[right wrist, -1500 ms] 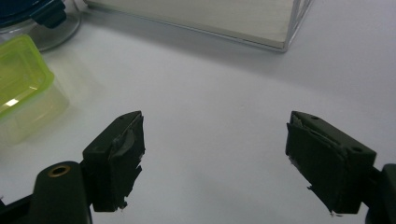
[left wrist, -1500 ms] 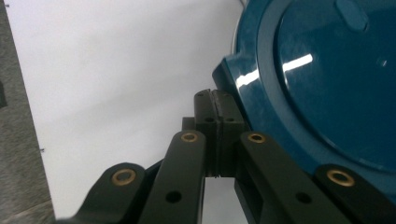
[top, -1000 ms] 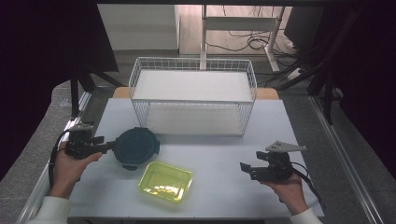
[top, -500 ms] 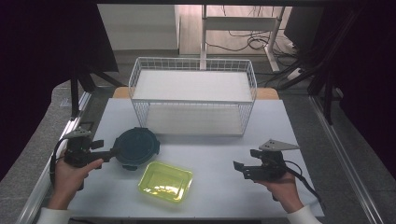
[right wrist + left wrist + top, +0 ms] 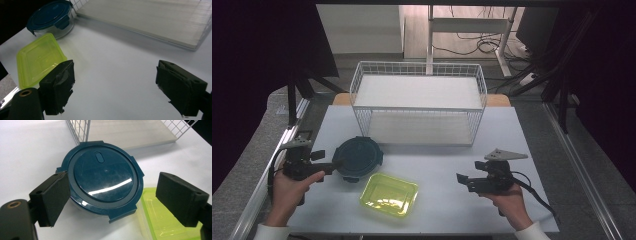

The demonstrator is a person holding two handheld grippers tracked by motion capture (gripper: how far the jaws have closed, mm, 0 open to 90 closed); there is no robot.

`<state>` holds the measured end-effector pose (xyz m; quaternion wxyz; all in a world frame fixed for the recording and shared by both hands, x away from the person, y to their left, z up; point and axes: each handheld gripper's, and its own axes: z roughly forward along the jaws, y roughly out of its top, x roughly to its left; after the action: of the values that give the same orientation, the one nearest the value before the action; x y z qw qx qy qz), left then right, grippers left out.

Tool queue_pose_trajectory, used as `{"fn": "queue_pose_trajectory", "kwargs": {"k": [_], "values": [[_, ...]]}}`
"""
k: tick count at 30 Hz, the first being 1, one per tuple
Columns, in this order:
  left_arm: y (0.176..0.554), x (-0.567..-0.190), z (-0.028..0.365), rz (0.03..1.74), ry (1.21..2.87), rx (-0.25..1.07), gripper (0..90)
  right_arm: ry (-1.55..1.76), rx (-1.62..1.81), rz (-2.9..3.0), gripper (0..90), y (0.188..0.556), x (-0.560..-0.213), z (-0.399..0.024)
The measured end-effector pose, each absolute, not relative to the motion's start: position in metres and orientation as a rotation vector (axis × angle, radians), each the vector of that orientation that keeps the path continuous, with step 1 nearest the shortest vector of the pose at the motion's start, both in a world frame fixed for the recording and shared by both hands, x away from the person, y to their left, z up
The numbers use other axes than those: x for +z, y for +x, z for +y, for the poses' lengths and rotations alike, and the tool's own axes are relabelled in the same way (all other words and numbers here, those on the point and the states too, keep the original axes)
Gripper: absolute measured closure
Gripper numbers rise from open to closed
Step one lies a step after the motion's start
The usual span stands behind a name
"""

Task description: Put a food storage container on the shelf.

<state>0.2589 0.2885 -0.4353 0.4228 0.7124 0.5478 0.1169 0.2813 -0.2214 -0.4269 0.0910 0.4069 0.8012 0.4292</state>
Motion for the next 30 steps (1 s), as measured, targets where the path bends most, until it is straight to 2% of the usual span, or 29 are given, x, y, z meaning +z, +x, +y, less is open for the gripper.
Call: {"fn": "queue_pose_trajectory", "kwargs": {"k": [18, 30], "values": [[0.267, -0.441, 0.300, 1.381, 1.743, 0.219, 7.2, 1.202, 1.378, 2.477, 14.3, 0.306, -0.422, -0.153], [0.280, -0.443, 0.291, 1.362, 1.752, 0.169, 5.7, 1.226, 1.401, 2.515, 13.9, 0.306, -0.423, -0.120]]}}
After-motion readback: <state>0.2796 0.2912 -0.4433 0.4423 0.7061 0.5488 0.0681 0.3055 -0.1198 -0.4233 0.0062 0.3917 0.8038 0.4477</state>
